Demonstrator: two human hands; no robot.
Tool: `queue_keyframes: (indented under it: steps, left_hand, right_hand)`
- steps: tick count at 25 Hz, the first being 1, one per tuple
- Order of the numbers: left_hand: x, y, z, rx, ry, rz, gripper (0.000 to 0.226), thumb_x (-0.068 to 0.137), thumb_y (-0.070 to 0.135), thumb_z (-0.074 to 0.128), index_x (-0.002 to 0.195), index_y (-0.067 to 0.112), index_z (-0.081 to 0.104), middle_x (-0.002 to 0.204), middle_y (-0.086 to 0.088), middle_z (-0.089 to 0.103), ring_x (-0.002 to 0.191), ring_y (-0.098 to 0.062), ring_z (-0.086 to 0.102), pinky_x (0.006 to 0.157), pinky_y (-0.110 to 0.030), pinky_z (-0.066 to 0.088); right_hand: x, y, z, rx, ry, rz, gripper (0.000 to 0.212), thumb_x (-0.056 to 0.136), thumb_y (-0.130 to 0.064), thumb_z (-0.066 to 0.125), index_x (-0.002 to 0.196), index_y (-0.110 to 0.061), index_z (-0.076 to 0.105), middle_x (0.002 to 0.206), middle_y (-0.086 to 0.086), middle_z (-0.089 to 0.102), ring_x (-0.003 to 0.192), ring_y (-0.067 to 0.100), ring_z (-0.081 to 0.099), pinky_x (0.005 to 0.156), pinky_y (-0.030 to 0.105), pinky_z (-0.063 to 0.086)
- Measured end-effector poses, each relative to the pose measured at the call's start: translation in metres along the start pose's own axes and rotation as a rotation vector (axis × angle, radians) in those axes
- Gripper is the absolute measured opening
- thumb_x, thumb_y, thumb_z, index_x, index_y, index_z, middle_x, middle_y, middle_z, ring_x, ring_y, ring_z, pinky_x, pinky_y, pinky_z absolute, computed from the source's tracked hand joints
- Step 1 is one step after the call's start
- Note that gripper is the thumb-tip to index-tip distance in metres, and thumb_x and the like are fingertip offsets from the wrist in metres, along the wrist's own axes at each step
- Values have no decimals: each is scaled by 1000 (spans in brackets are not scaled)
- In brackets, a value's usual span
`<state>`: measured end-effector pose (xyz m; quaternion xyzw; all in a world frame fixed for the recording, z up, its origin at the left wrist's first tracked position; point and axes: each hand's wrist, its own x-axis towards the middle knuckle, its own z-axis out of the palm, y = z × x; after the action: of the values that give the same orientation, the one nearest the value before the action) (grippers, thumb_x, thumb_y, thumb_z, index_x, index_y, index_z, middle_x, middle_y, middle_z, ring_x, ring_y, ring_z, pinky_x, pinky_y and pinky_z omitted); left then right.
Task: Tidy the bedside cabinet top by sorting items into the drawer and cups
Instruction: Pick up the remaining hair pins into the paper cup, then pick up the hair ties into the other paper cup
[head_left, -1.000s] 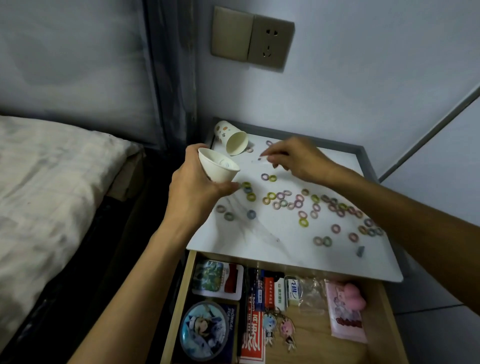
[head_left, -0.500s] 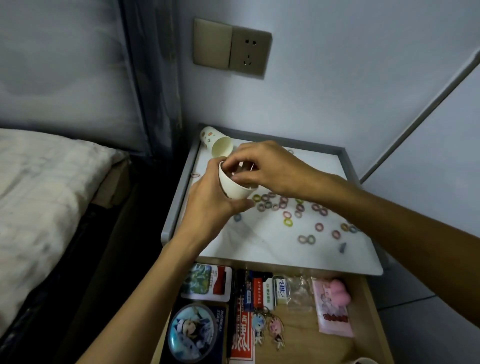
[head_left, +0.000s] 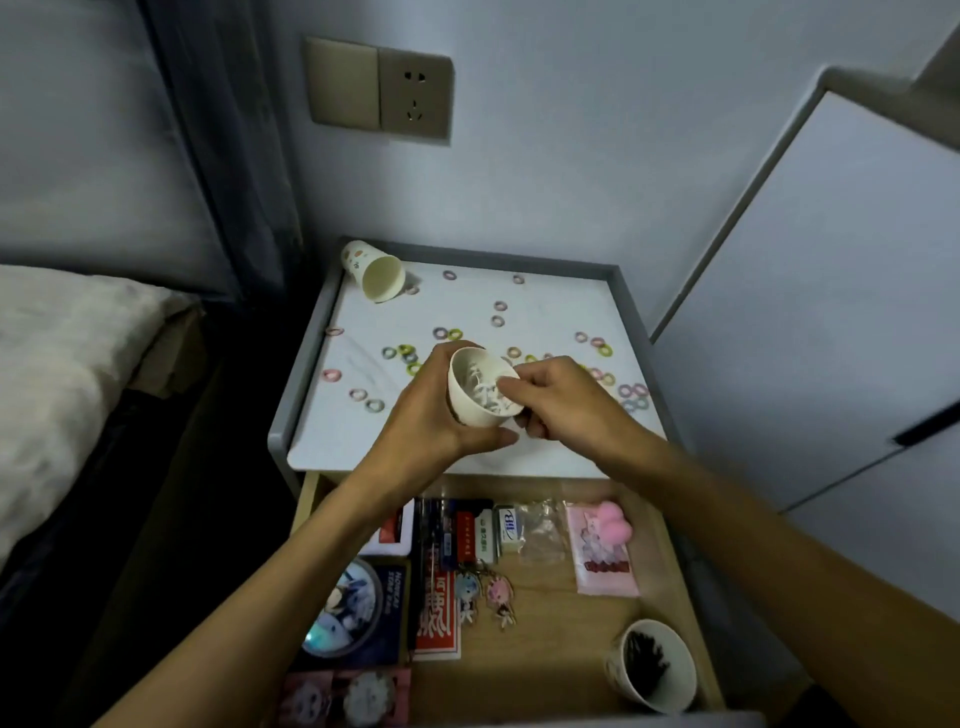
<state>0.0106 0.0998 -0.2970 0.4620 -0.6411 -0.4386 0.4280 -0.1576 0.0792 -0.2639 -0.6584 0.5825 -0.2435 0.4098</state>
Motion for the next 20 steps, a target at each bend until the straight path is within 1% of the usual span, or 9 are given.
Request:
queue_keyframes:
  steps: [3,5,7,9,11,13,16,18,20]
  left_hand:
    - [-8,10,10,-11,-100,-51,57,79,55,68,128,31,50,124,14,49,110,4,52,86,-13,44]
    - [-9,12,13,243,-43,-63,50,86,64,53,123,30,58,122,13,51,107,-2,52,84,-17,39]
    - [-12,15,21,474,-50,-80,34,92,51,56,110,24,66,107,11,63,83,1,57,70,-15,39]
    - [-20,17,33,555,-112,-108,21,96,32,56,93,17,70,84,5,71,65,-2,63,58,-18,46]
    - [-30,11,46,707,-149,-96,24,95,18,51,78,8,66,74,-6,70,68,-19,66,57,-29,47]
    - [-41,-3,55,758,-191,-101,24,92,12,53,69,5,57,75,-10,68,73,-26,63,58,-33,39]
    - [-60,-34,69,741,-291,-147,17,89,8,57,76,6,67,82,-12,71,78,-24,66,59,-29,39]
    - [-74,-51,85,693,-377,-242,19,93,7,55,84,4,71,81,-12,71,65,-18,68,50,-20,43]
    - [-85,-61,101,637,-452,-298,20,96,6,52,90,5,71,83,-12,71,52,-10,63,46,-17,46]
  right_hand:
    - [-24,21,-10,-30,78,-24,35,95,-20,57,69,3,57,50,-2,46,43,3,43,50,26,33]
    - [-39,35,-17,-98,125,-38,35,95,-20,57,72,6,55,53,2,46,44,2,45,53,28,34]
    - [-53,46,-15,-192,142,-47,33,95,-22,56,71,1,58,56,7,51,50,5,47,56,30,35]
    - [-65,53,-6,-255,126,-81,35,96,-23,57,63,-12,53,56,4,50,52,6,43,55,29,32]
    - [-78,62,1,-282,79,-89,41,97,-27,56,59,-16,45,54,0,44,50,5,37,51,23,26]
    - [-86,77,0,-245,45,-71,42,98,-32,54,60,-12,50,53,2,47,48,7,40,51,21,29]
    - [-89,98,-14,-207,80,-6,36,98,-39,51,84,-12,71,63,0,64,56,6,55,59,29,43]
    - [-91,107,-22,-204,86,14,29,98,-36,52,93,-16,73,66,-6,65,56,-1,54,55,19,39]
    - [-93,113,-24,-204,71,23,25,98,-35,54,100,-20,73,73,-9,67,64,-1,58,59,18,41]
